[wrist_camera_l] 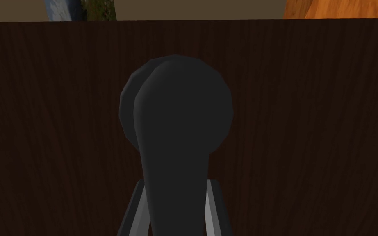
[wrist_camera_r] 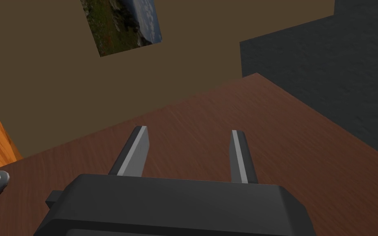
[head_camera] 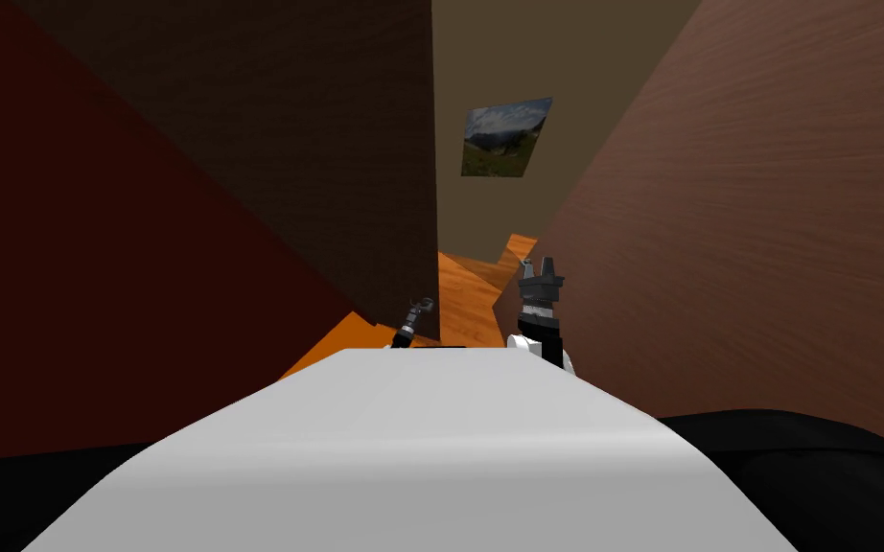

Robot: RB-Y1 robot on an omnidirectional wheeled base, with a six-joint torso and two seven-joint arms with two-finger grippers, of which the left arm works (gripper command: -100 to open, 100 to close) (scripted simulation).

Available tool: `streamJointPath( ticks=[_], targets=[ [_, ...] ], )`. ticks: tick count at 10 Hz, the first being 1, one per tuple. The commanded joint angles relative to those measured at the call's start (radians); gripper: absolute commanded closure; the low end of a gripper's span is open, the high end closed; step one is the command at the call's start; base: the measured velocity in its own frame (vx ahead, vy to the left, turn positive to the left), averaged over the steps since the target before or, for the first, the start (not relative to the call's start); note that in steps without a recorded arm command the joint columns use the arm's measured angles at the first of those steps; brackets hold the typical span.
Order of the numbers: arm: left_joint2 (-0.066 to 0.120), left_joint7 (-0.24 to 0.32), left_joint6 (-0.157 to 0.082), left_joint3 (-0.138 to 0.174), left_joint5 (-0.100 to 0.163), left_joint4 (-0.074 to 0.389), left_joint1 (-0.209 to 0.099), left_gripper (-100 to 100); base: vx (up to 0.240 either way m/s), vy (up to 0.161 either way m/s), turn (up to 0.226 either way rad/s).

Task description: Push the door open

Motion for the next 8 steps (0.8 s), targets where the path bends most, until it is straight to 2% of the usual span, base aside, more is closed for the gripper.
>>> streamJointPath(
  ticks=[1,3,8],
  targets=[
    [0.009,-0.007,-0.012,0.034,0.013,0.016,-0.018,100,0.173,-0.103,0.052],
    [0.009,-0.012,-0.012,0.049,0.018,0.021,-0.021,100,0.128,-0.104,0.051],
    [0.002,-0.033,-0.013,0.110,0.042,0.039,-0.035,100,0.139,-0.111,0.062]
  ],
)
